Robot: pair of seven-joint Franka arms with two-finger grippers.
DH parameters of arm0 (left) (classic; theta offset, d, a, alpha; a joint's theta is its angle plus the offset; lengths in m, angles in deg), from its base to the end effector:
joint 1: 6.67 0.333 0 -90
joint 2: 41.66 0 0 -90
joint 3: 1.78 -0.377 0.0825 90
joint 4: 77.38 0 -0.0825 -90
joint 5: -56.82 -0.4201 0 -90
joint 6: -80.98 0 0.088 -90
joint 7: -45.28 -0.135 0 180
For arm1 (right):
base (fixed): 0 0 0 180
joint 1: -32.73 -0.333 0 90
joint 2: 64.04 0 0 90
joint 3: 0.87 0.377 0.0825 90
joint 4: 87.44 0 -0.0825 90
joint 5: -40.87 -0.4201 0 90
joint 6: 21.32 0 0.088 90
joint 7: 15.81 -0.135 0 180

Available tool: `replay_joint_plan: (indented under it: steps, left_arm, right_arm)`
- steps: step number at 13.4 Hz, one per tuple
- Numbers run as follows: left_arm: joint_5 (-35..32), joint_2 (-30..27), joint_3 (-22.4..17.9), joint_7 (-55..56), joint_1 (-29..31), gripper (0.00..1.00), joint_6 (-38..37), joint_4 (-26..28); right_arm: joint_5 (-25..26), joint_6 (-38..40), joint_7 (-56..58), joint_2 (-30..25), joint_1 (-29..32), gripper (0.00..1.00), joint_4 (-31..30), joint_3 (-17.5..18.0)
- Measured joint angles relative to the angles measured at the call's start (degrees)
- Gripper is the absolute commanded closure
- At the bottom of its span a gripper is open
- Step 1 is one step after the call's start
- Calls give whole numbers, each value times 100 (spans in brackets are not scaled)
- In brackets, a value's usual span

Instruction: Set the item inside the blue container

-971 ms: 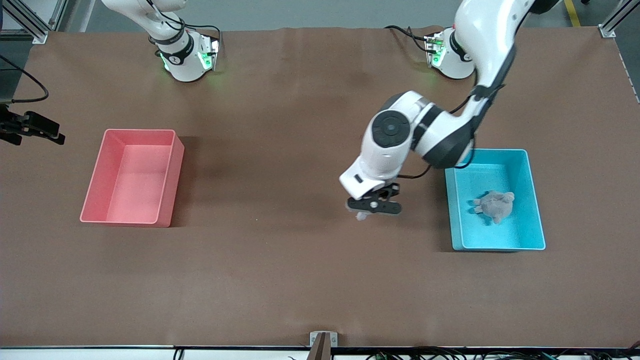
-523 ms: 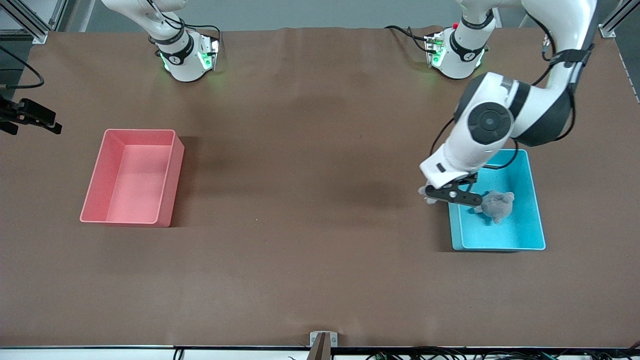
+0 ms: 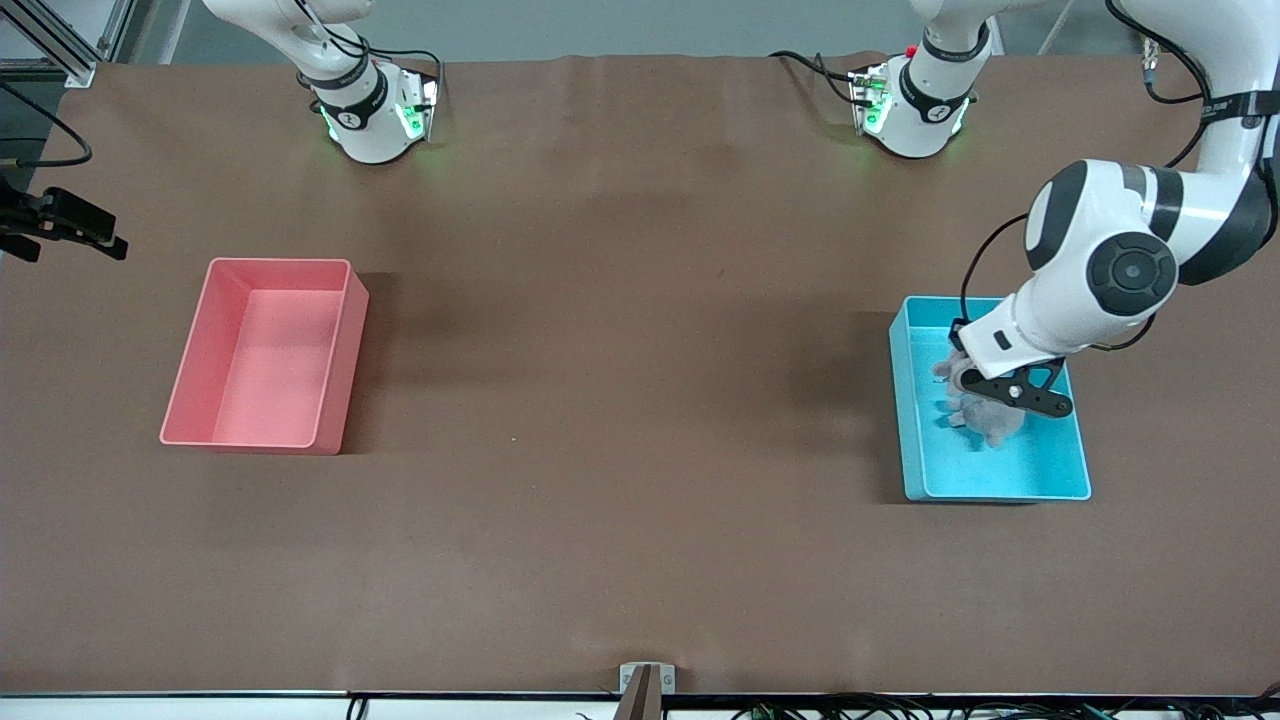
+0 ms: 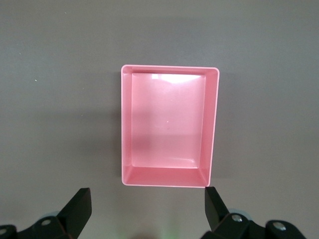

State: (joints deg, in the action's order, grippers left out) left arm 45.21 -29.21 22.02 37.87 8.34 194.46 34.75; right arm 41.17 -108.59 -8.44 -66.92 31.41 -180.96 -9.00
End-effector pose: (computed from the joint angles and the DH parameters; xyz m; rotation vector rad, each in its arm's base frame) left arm 0.6119 -0.0674 0.3743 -2.9837 0.5717 0.2588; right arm 0.5602 -0.0698 0.6512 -3.1310 -0.0158 0.0918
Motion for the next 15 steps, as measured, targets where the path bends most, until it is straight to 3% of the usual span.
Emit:
replay_joint_plan:
  steps: [8, 12, 14, 15]
  left_arm:
    - [0, 557, -6, -386, 380, 77, 841, 504]
    - [0, 1047, -12, -375, 382, 70, 1146, 513]
    - [-6, 1176, -16, -375, 383, 58, 1204, 512]
    - [-16, 1204, -17, -378, 384, 44, 1214, 512]
  right_arm:
    - [2, -193, 0, -85, 6, 0, -64, -7]
    - [2, -266, 0, -176, 6, 0, -166, -7]
    - [2, -289, 0, -204, 5, 0, -216, -7]
    - [2, -319, 0, -230, 6, 0, -264, -7]
